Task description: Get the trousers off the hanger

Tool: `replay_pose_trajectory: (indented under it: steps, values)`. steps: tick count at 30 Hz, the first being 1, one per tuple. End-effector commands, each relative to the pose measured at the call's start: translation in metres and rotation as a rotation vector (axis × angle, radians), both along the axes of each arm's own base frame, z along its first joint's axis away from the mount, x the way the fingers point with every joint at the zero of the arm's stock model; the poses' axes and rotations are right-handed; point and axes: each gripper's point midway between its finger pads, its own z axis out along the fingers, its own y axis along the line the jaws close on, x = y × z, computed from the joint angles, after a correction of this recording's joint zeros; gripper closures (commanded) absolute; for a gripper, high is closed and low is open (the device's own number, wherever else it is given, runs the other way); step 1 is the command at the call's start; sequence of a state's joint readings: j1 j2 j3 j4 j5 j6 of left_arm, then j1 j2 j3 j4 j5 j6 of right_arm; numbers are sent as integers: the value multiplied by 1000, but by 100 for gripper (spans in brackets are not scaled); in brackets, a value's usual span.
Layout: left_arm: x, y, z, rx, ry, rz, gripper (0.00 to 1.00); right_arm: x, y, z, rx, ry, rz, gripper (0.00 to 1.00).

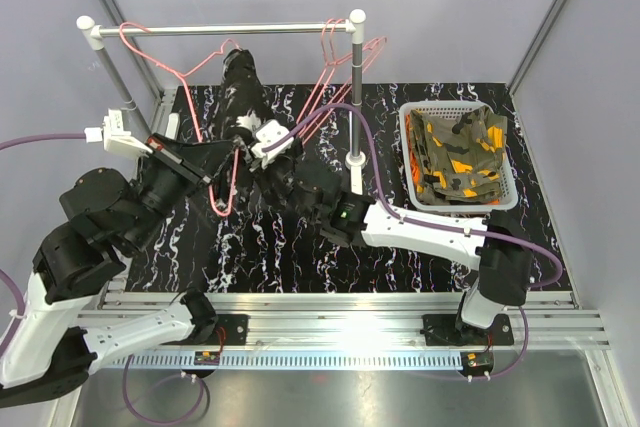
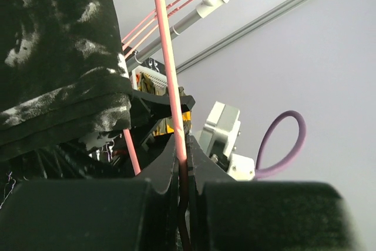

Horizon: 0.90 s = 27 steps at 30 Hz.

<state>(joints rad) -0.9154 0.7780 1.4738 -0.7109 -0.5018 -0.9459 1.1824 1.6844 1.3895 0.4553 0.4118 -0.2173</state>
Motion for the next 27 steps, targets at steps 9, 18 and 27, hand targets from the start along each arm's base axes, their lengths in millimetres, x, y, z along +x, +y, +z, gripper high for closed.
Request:
replay_pose_trajectory:
  steps: [9,18,27]
  values:
    - [-19,38,73,-153,-164,47,100,47,-66,29,-135,-162,-180,12]
    - [-9,14,56,-53,-102,5,100,37,-58,76,-153,-261,-103,11]
    - [-2,-3,22,38,-44,-27,100,30,-49,107,-141,-329,-48,26]
